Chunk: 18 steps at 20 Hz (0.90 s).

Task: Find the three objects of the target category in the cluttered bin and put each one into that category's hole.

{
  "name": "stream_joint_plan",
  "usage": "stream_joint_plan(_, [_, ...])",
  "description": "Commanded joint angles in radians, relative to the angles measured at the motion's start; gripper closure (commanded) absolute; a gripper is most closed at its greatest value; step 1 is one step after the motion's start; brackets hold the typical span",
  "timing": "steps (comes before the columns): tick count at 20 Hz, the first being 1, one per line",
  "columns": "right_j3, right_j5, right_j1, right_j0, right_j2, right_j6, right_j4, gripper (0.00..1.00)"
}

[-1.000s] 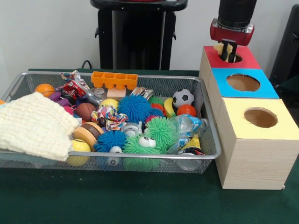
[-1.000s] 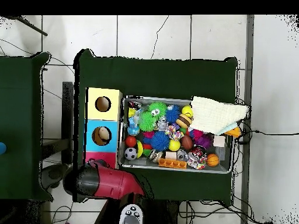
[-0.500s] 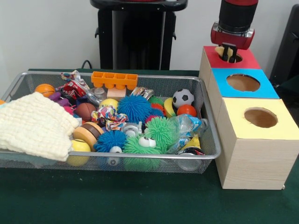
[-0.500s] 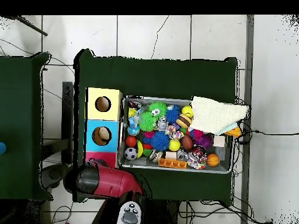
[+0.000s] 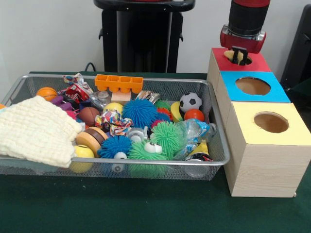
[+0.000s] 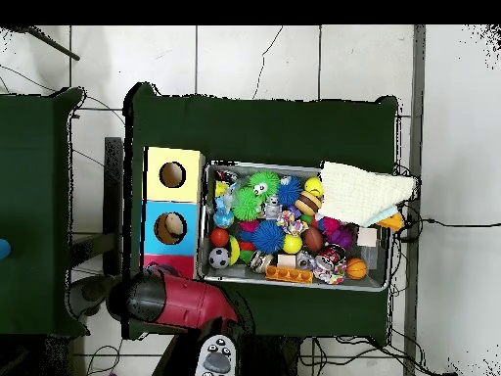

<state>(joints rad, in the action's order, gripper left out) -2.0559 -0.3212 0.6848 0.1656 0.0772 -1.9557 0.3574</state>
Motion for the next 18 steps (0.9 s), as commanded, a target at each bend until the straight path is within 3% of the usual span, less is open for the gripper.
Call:
stream_joint_plan(1, [0.111, -0.010, -0.070, 0.002, -0.034, -0.226, 0.065, 1.00])
stream_joint_plan(8, [0.099, 0.017, -0.071, 0.015, -0.038, -0.231, 0.074, 1.00])
stream_joint_plan(18, [0.111, -0.020, -0.058, 0.019, -0.020, -0.229, 0.077, 1.00])
